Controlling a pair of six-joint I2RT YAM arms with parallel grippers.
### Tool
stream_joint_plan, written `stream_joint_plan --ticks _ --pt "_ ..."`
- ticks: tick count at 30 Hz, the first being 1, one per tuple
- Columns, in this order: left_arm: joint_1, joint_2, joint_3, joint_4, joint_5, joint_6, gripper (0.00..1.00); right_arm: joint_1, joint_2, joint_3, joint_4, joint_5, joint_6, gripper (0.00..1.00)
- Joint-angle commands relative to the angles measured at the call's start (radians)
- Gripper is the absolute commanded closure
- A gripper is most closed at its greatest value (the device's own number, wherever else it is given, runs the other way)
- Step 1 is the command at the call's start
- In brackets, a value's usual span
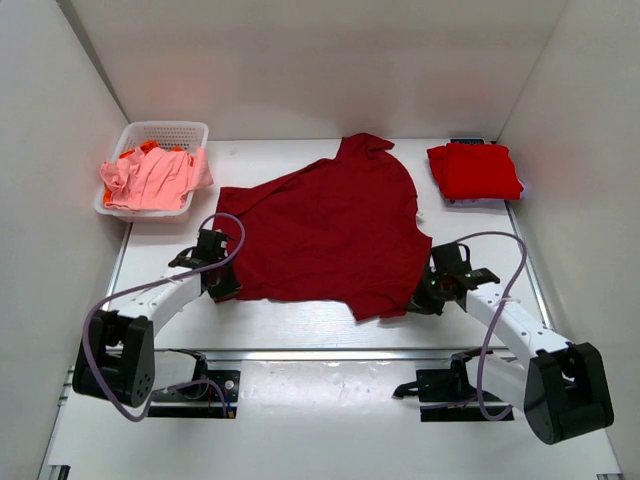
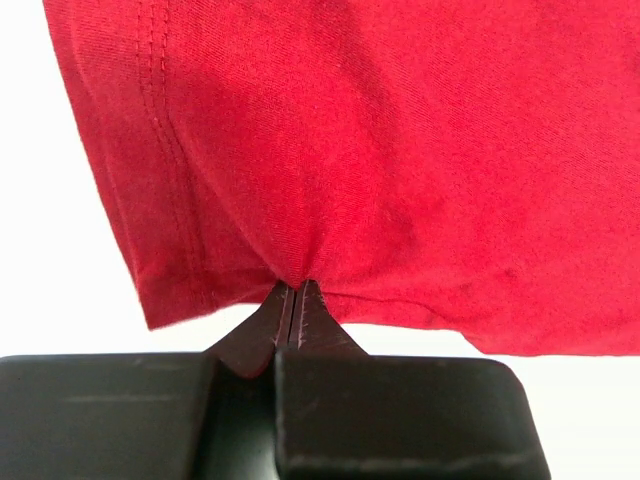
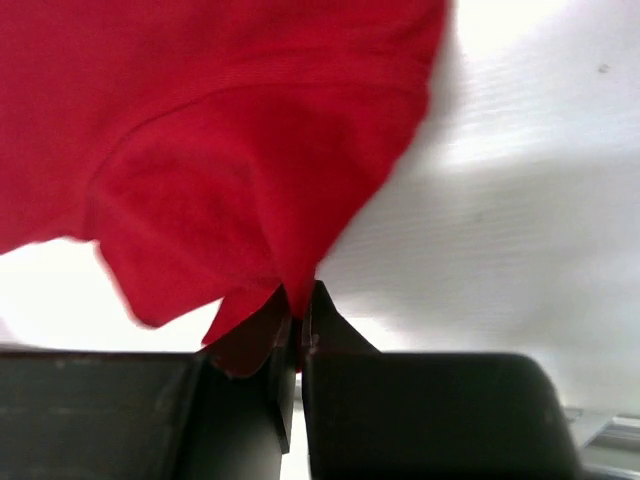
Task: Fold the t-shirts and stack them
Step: Flatten out the tshirt
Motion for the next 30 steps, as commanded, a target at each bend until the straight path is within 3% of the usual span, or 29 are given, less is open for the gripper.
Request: stream_joint_plan --ticks 1,6,8,11,14,17,19,20,23,27,30 --pt "0.022 -0.078 0.042 -0.042 0.035 0.006 1.00 0.025 -0.061 0.119 -0.086 0.011 -0.035 1.00" --pt "0.044 -0.245 0.224 -0.131 -0.016 0.000 1.00 0.027 -0.201 0.301 -0.254 0.029 -0.065 1.00" --pt "0.081 -0.285 0.377 -0.163 -0.043 0.041 1.00 0.008 -0.276 0.376 -0.256 -0.027 -0.104 1.00" --pt "0.096 -0.276 0.552 -0.226 -0.086 0.104 1.00 -0.036 -0.339 0.477 -0.230 -0.060 -0.165 1.00" --pt "0.062 -0.250 0.793 -0.280 -0.160 0.130 1.00 -0.073 -0.342 0.696 -0.243 -0.014 -0.294 1.00" --pt "0.041 -0.216 0.930 -0.294 -0.175 0.127 1.00 -0.177 -0.339 0.828 -0.214 -0.003 -0.377 1.00" --pt "0.030 -0.195 1.051 -0.294 -0.171 0.139 1.00 -0.330 -0.315 0.960 -0.200 -0.050 -0.443 1.00" --pt "0.029 -0.172 1.112 -0.301 -0.163 0.136 1.00 -0.348 -0.287 1.042 -0.199 -0.054 -0.455 1.00" --pt "0.027 -0.129 1.230 -0.303 -0.149 0.144 1.00 -0.267 -0.212 1.225 -0.170 0.014 -0.460 1.00" --pt "0.048 -0.084 1.309 -0.277 -0.146 0.142 1.00 -0.308 -0.063 1.486 -0.171 0.009 -0.472 1.00" --pt "0.058 -0.022 1.352 -0.257 -0.122 0.141 1.00 -0.325 0.052 1.554 -0.151 -0.037 -0.455 1.00"
